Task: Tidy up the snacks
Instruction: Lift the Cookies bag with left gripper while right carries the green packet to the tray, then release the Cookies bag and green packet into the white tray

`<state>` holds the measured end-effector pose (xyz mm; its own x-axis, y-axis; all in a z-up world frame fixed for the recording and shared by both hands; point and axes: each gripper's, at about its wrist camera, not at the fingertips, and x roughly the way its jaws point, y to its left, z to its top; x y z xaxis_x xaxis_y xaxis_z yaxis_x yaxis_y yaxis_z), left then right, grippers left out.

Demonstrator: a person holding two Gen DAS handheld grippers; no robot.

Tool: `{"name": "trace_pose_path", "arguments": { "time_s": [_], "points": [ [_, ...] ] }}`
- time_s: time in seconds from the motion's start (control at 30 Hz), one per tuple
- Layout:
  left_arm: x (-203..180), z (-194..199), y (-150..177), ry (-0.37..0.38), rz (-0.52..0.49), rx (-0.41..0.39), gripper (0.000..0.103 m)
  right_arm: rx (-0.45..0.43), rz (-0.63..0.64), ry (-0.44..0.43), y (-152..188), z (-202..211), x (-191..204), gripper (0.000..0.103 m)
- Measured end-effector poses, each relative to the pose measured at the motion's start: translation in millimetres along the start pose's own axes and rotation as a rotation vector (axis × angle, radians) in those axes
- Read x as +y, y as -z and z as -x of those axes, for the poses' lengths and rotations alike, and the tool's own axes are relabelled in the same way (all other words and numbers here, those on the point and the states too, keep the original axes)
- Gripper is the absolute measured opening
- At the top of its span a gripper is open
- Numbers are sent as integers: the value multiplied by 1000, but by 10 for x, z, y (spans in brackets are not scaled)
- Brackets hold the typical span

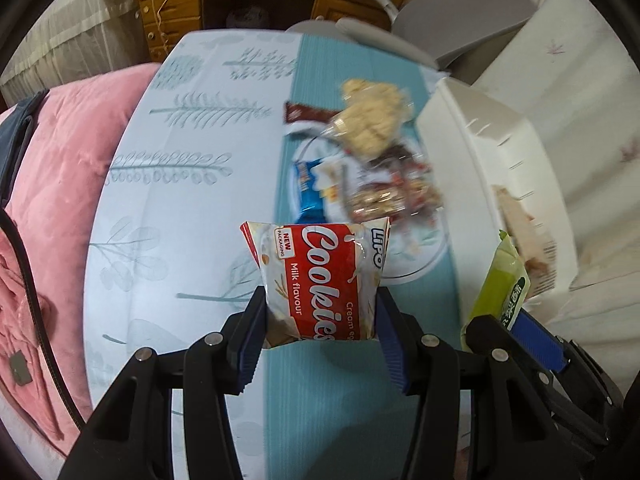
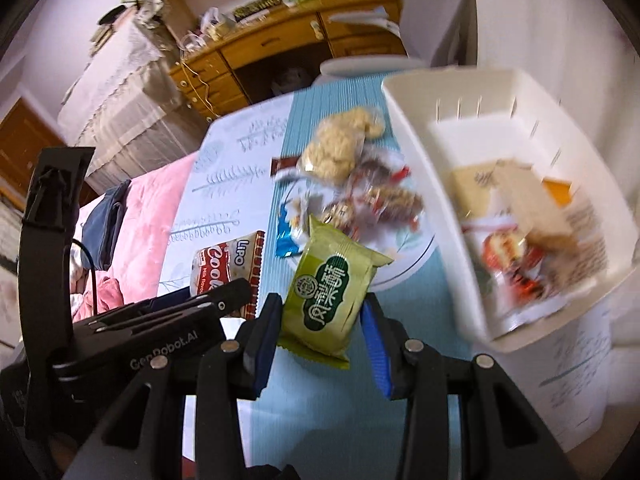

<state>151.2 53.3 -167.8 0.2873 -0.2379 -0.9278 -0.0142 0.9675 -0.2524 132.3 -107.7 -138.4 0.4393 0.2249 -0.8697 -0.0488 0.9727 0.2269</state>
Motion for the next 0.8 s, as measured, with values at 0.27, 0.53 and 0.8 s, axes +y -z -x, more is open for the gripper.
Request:
{"name": "trace_pose_path", "arguments": {
  "time_s": [0.27, 0.53, 0.8],
  "points": [
    [-526, 186, 38, 28, -46, -85, 50, -81, 109, 3, 10, 425, -311, 41],
    [-991, 259, 96, 54, -65, -155, 50, -129, 177, 18, 7, 681, -652, 41],
    [-1288, 205, 136, 90, -22, -195, 50, -159, 233, 29, -42, 813, -971, 41]
  ]
}}
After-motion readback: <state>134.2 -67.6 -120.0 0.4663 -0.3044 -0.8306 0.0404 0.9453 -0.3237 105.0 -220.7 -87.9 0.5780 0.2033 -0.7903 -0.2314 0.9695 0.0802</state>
